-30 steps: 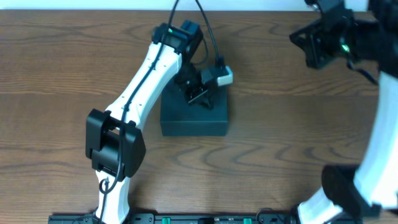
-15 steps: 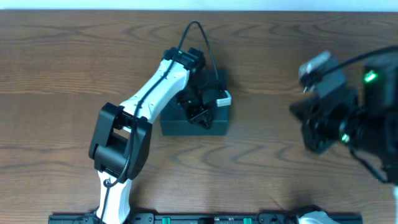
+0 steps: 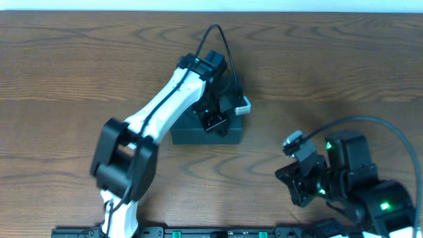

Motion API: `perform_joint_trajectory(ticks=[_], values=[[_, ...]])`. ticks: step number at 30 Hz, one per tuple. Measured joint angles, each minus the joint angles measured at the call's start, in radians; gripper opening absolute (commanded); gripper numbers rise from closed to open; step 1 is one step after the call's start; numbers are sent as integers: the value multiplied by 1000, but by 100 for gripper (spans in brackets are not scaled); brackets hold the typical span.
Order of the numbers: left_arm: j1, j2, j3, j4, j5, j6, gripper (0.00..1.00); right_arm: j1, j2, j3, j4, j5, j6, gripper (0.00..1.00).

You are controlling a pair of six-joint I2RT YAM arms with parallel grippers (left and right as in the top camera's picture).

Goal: Pack container

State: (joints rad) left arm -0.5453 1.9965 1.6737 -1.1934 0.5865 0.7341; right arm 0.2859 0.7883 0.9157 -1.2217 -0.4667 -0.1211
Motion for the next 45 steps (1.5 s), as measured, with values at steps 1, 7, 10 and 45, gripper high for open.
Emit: perform_joint_trajectory(ticks=[1, 7, 10, 45], values=[[0, -29, 0, 20, -20, -12, 6, 0, -10, -34, 24, -8, 8, 2], [0, -113, 2, 82, -126, -57, 6, 0, -3, -240, 267, -80, 109, 2], [0, -84, -16, 98, -145, -61, 6, 0, 3, -309, 354, -93, 170, 2], [1, 25, -28, 151, -127, -132, 6, 260, 776, -636, 1878, 329, 731, 2]])
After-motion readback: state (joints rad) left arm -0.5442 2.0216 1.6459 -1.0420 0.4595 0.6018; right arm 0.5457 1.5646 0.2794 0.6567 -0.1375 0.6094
